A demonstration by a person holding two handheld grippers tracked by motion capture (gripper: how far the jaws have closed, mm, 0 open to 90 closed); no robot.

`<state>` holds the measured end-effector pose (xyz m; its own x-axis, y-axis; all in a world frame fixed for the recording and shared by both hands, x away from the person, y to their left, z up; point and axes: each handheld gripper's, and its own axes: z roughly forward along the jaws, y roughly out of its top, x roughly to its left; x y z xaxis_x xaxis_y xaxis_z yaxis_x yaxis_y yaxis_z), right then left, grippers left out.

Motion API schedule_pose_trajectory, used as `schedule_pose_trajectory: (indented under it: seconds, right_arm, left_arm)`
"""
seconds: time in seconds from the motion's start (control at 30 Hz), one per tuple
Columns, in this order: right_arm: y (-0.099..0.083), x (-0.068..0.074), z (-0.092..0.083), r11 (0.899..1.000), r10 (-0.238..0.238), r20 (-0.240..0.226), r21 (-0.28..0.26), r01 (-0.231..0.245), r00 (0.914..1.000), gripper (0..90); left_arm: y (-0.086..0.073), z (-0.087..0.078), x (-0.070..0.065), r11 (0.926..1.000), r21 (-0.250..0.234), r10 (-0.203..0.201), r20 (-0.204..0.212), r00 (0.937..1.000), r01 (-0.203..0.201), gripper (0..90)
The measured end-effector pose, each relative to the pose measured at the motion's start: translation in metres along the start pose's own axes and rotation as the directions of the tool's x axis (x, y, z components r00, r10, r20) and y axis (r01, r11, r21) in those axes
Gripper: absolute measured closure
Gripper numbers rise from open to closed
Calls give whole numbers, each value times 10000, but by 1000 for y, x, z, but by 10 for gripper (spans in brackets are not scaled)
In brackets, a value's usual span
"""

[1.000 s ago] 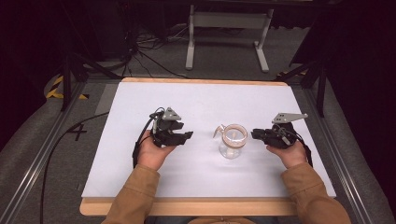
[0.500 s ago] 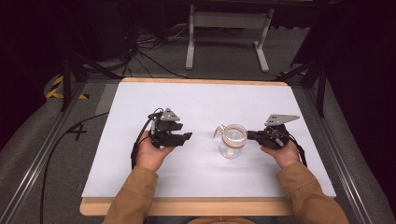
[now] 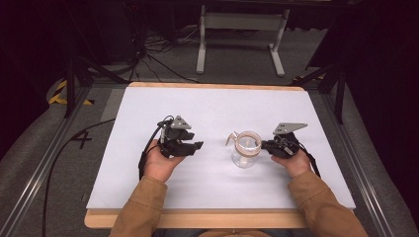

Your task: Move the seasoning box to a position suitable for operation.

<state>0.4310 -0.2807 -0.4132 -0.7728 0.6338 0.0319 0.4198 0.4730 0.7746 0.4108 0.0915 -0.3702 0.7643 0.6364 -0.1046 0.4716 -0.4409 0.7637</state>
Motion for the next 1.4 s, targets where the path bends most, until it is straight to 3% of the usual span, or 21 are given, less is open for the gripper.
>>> schedule_pose_trajectory:
  seconds: [0.4, 1.4]
  right_arm:
    - [0, 4, -5, 10000, -62, -201, 76, 63, 9998, 897]
    - [-11, 36, -28, 9967, -552, -542, 570, 583, 9970, 896]
  left_arm:
    - [2, 3, 1, 10000, -56, -12, 79, 10000, 12, 521]
    - [29, 33, -10, 9979, 168, 606, 879, 9943, -623, 519]
